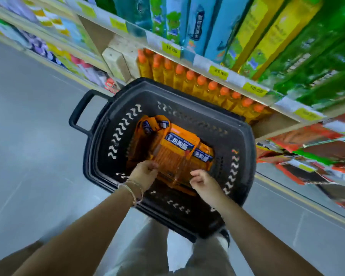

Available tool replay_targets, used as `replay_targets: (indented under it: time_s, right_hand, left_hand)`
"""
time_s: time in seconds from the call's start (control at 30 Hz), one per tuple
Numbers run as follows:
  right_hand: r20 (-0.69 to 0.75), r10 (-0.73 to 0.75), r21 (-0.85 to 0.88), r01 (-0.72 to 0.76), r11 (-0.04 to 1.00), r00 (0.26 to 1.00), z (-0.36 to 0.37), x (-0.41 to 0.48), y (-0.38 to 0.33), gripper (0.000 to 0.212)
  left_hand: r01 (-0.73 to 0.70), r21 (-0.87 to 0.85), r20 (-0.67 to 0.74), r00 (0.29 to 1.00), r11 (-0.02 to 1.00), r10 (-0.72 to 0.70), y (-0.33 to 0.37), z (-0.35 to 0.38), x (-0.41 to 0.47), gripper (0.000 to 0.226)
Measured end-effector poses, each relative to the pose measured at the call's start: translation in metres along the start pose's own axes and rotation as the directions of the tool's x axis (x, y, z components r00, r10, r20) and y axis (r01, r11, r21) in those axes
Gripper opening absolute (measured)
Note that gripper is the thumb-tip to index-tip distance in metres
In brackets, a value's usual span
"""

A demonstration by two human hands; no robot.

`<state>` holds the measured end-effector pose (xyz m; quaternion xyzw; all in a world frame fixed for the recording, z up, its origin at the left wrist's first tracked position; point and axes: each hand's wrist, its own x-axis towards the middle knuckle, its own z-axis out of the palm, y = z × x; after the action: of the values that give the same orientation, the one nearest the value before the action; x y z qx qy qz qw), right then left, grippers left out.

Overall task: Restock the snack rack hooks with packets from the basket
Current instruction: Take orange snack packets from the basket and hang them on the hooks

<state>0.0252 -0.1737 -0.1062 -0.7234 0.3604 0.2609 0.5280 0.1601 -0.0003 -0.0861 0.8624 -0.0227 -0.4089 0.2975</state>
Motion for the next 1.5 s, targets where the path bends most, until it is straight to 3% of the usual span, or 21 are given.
replay_targets:
  time_s: [0.17,0.3,0.4,0.5,0.57,0.63,0.7,0.8,0.9,0.97,1.1,1.2,1.27,1.33,1.4,1.5]
  right_hand:
    - [-0.111,0.143,-0.01,-0.145,0.989,0.984,0.031,0.09,0.017,0.017]
    - [-0.245,0.328,0.215,-0.278,0.936,0.913,0.052,0.143,0.041,0.009]
    - [-0.265,0.432,0.382,-0.318,0.868,0.862,0.063,0.178,0.051,0.009]
    - [-0.178,0.539,0.599,-0.344,0.723,0.823,0.077,0.2,0.051,0.041]
    - [-0.195,0.58,0.608,-0.366,0.704,0.791,0.085,0.202,0.045,0.065]
    - [-0.275,0.586,0.584,-0.351,0.732,0.762,0.09,0.197,0.04,0.059]
    - [-0.346,0.544,0.555,-0.301,0.776,0.764,0.092,0.188,0.036,0.04]
    - [-0.375,0.501,0.571,-0.231,0.788,0.78,0.085,0.169,0.035,0.031]
    - [-0.296,0.536,0.722,-0.183,0.667,0.791,0.067,0.15,0.032,0.016]
    - [-0.206,0.486,0.805,-0.135,0.578,0.85,0.055,0.135,0.029,0.011]
    - [-0.034,0.337,0.86,-0.144,0.49,0.941,0.041,0.116,0.023,0.007]
    - [0.121,0.235,0.819,-0.231,0.526,0.964,0.048,0.121,0.015,0.008]
    - [0.133,0.257,0.755,-0.266,0.6,0.957,0.056,0.134,0.009,0.009]
    - [0.013,0.352,0.708,-0.258,0.658,0.936,0.062,0.155,0.011,0.014]
    - [-0.165,0.483,0.686,-0.252,0.683,0.86,0.064,0.178,0.017,0.027]
    - [-0.255,0.591,0.7,-0.276,0.659,0.765,0.066,0.207,0.02,0.048]
  left_hand:
    - [0.046,0.029,0.04,0.998,0.999,-0.047,-0.021,-0.016,0.088,0.013]
    - [0.118,-0.058,0.035,0.993,0.991,-0.117,-0.049,-0.007,0.13,0.019]
    - [0.172,-0.105,0.053,0.984,0.98,-0.167,-0.07,0.005,0.15,0.016]
    - [0.213,-0.081,0.113,0.973,0.974,-0.204,-0.079,0.01,0.161,0.018]
    - [0.207,-0.121,0.118,0.974,0.971,-0.194,-0.081,0.011,0.164,0.014]
    - [0.179,-0.13,0.1,0.981,0.975,-0.167,-0.082,0.011,0.165,0.014]
    - [0.17,-0.114,0.093,0.983,0.979,-0.16,-0.085,0.012,0.166,0.016]
    - [0.167,-0.075,0.12,0.98,0.983,-0.157,-0.087,0.013,0.165,0.014]
    - [0.147,-0.109,0.105,0.985,0.983,-0.135,-0.082,0.013,0.162,0.016]
    - [0.163,-0.203,0.125,0.982,0.966,-0.14,-0.076,0.012,0.159,0.016]
    - [0.279,-0.436,0.363,0.924,0.856,-0.116,-0.057,0.006,0.151,0.023]
    - [0.438,-0.456,0.554,0.821,0.775,-0.138,-0.059,0.004,0.153,0.035]
    - [0.486,-0.485,0.551,0.815,0.727,-0.177,-0.063,0.005,0.157,0.034]
    - [0.445,-0.488,0.43,0.871,0.751,-0.237,-0.068,0.005,0.164,0.024]
    - [0.432,-0.454,0.318,0.896,0.779,-0.311,-0.075,0.002,0.171,0.025]
    - [0.425,-0.417,0.273,0.902,0.803,-0.335,-0.083,-0.003,0.178,0.026]
